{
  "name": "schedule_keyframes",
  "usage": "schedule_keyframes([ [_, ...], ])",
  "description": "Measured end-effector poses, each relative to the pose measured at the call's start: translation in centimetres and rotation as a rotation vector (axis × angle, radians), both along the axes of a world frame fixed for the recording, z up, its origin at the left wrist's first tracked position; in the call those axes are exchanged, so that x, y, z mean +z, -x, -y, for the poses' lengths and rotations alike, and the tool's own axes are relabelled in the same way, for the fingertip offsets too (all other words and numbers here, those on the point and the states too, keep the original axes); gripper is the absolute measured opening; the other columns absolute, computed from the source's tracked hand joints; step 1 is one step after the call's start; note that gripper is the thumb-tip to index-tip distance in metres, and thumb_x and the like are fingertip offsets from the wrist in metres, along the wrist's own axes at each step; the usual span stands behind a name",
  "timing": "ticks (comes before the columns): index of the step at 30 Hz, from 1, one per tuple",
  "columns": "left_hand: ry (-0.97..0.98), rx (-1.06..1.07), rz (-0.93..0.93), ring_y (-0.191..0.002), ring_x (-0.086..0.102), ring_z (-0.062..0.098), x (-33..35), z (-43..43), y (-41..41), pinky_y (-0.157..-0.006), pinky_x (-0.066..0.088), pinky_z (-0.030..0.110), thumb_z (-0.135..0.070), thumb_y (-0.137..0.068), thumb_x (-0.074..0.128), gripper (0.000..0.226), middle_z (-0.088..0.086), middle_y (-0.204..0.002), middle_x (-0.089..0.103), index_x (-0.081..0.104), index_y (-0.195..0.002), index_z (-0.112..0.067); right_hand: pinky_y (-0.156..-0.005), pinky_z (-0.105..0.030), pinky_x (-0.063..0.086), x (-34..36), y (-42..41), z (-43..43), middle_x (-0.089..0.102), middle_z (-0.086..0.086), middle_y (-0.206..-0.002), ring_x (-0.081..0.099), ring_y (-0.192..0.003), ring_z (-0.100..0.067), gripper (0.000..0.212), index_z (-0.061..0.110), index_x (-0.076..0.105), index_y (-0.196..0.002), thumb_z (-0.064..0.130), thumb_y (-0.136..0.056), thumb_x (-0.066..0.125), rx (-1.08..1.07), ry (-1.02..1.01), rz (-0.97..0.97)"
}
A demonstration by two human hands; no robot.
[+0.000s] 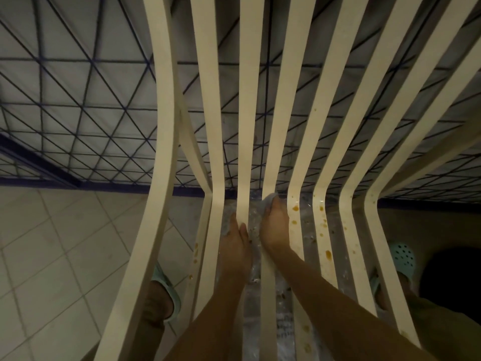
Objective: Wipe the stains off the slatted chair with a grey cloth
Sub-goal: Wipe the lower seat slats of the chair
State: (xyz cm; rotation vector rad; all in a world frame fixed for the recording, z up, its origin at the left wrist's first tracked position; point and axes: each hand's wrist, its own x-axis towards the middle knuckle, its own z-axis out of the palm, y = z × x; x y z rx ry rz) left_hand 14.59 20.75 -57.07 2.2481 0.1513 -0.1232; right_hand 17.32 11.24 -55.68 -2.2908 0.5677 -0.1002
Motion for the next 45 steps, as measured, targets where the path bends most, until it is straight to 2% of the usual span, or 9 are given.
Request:
schedule_keyframes([
  [2,0.091,0.006,0.023,-0.060,0.052,-0.001,0.2,-0.6,-0.7,-0.056,0.040,0.009,-0.025,-0.104,0.035,0.027,-0.007,-0.075,0.053,0.043,-0.127,-0.035,-0.096,-0.034,0.045,0.2,1.8,-0.7,0.057,-0.010,-0.128,0.056,-0.118,-0.018,0.033,0.013,0.052,-0.129,0.030,-0.100,0.049,0.069,-0.019,-0.083],
  [5,0.052,-0.007,0.092,-0.079,0.060,0.001,0.1,-1.2,-1.2,-0.074,0.046,0.015,-0.025,-0.104,0.035,0.027,-0.006,-0.094,0.061,0.043,-0.127,-0.038,-0.118,-0.047,0.024,0.0,5.0,-2.1,0.010,-0.013,-0.160,0.014,-0.147,-0.030,0.073,0.005,0.021,-0.152,-0.003,-0.089,0.057,0.205,0.038,-0.054],
  [11,-0.084,0.001,0.109,-0.091,0.067,0.019,0.4,-0.9,-2.4,-0.082,0.056,0.040,-0.046,-0.099,0.020,0.053,0.009,-0.108,0.067,0.043,-0.137,-0.018,-0.108,-0.051,0.037,0.8,5.0,-1.4,0.037,-0.030,-0.146,0.017,-0.142,-0.031,0.059,-0.010,0.046,-0.136,0.010,-0.081,0.042,0.316,0.323,0.067],
  [17,-0.082,-0.029,0.109,-0.097,0.066,0.021,0.8,0.2,-0.7,-0.088,0.053,0.039,-0.043,-0.102,0.024,0.050,0.011,-0.115,0.065,0.042,-0.139,-0.015,-0.104,-0.047,0.033,1.5,5.6,0.0,0.042,-0.029,-0.144,0.032,-0.134,-0.038,0.083,-0.011,0.048,-0.134,-0.002,-0.059,0.082,0.416,0.388,-0.069],
  [22,-0.036,0.008,0.094,-0.101,0.065,0.018,0.9,-0.2,-2.2,-0.091,0.053,0.037,-0.032,-0.104,0.030,0.038,0.006,-0.119,0.066,0.043,-0.138,-0.021,-0.118,-0.031,-0.009,3.1,1.1,0.6,-0.022,-0.017,-0.156,-0.023,-0.142,-0.026,0.073,-0.001,-0.008,-0.151,0.007,-0.097,0.040,0.495,0.367,-0.064],
  [28,-0.095,-0.011,0.069,-0.095,0.067,0.017,-0.7,-0.9,-1.1,-0.085,0.055,0.041,-0.058,-0.097,0.013,0.056,0.006,-0.115,0.066,0.036,-0.139,-0.029,-0.108,-0.029,-0.024,2.9,2.8,-0.5,-0.025,-0.014,-0.154,-0.029,-0.139,-0.025,0.072,0.001,-0.011,-0.150,0.027,-0.087,0.011,0.496,0.364,-0.165],
  [38,-0.073,-0.027,0.013,-0.089,0.065,0.016,-0.8,-0.6,-1.7,-0.082,0.055,0.042,-0.039,-0.103,0.025,0.040,0.005,-0.105,0.066,0.046,-0.131,-0.020,-0.116,-0.037,-0.014,1.6,1.2,-0.4,-0.019,-0.017,-0.156,-0.017,-0.146,-0.031,0.079,-0.001,-0.006,-0.150,0.047,-0.087,-0.003,0.461,0.341,-0.187],
  [41,-0.070,-0.012,0.003,-0.089,0.066,0.016,-1.1,-1.1,-1.4,-0.081,0.056,0.040,-0.037,-0.104,0.025,0.039,0.006,-0.107,0.067,0.047,-0.131,-0.020,-0.120,-0.047,0.005,0.5,3.4,-1.5,-0.002,-0.020,-0.159,-0.002,-0.147,-0.035,0.066,-0.003,0.010,-0.151,0.025,-0.097,0.036,0.409,0.362,-0.127],
  [45,-0.055,-0.010,0.017,-0.087,0.067,0.021,-0.4,-1.2,-1.4,-0.081,0.056,0.043,-0.036,-0.104,0.023,0.042,0.010,-0.106,0.068,0.046,-0.134,-0.019,-0.121,-0.046,0.004,0.4,3.3,-2.1,-0.008,-0.016,-0.159,-0.010,-0.147,-0.033,0.068,0.003,0.004,-0.153,0.042,-0.102,0.025,0.369,0.370,-0.169],
])
